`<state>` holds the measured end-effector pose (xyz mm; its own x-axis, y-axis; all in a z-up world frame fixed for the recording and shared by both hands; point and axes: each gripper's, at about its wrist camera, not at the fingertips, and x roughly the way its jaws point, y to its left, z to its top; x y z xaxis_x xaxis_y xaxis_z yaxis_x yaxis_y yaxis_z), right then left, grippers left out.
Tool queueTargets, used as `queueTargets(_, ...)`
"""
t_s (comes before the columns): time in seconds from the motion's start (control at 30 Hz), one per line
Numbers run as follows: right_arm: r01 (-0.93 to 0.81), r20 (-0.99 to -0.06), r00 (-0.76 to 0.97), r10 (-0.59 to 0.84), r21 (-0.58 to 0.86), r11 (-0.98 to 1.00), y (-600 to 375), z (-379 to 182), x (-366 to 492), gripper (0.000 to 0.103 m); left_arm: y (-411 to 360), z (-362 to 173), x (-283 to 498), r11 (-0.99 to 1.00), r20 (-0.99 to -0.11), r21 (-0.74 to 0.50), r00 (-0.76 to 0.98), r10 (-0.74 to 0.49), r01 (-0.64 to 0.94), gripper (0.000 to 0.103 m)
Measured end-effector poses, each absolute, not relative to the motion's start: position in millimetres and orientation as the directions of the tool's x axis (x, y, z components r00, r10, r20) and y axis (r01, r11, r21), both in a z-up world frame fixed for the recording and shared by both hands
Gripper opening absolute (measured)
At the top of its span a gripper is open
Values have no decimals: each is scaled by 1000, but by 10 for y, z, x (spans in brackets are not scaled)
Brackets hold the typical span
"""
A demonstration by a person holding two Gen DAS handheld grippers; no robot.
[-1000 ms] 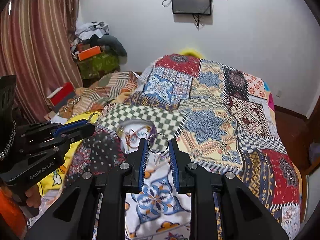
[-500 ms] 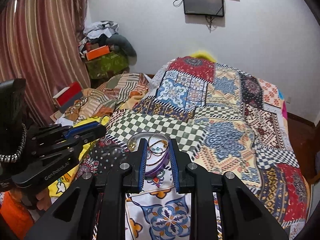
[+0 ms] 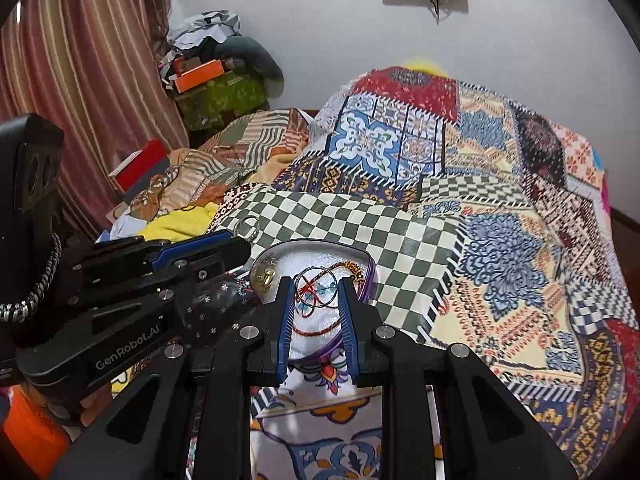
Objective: Organize jewelry
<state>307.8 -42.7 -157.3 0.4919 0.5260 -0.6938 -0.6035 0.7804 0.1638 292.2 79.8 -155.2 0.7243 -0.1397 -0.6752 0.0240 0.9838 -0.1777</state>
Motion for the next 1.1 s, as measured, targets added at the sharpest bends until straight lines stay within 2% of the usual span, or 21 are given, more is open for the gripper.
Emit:
queueTargets(0.6, -603, -726, 456, 515, 173, 779, -322, -1726, 3366, 20, 756, -1788, 3110, 983, -717, -181, 679, -156, 35, 10)
queueTargets(0.77, -591, -742, 391, 544, 250, 767, -337, -1771, 3424, 20, 771, -1767, 3129, 986, -719, -165, 683, -128, 11, 10)
queueTargets(0.9, -583, -760, 374, 532, 254, 772, -331, -1793, 3416, 29, 797, -1732, 3100, 987, -719, -161, 684, -118, 1, 10)
queueTargets(1.1, -587, -724, 434, 537, 225, 778, -424, -1522, 3271, 29, 812, -1536, 2979, 990, -699, -141, 708, -99, -1, 10)
